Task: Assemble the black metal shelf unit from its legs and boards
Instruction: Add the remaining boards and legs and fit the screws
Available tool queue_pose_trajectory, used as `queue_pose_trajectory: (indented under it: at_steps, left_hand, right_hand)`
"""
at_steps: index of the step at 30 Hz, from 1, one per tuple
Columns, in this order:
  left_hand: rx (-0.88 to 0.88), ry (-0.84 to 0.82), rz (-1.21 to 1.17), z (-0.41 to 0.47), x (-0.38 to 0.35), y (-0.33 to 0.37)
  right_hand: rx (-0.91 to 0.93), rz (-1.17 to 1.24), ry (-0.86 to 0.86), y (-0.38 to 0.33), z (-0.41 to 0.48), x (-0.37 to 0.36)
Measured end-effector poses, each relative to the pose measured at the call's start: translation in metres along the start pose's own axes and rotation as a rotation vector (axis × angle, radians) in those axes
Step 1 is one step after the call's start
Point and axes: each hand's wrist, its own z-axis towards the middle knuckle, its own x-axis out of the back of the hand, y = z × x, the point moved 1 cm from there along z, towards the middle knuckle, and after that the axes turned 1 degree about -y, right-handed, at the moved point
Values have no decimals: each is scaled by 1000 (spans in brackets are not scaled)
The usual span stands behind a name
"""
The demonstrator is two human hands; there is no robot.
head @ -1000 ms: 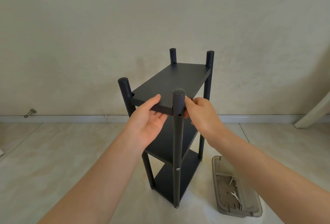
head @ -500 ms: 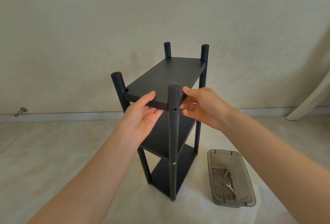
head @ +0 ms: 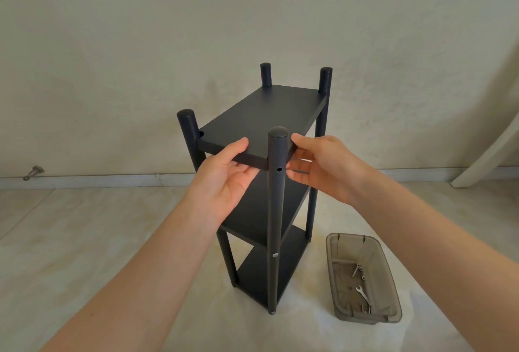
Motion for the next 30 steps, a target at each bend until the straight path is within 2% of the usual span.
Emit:
queue_pose_trajectory:
  at_steps: [30]
  left_hand:
    - [-19,24,-13,-5,1,3]
  right_hand:
    - [17,-59,-14,-2,1,-2]
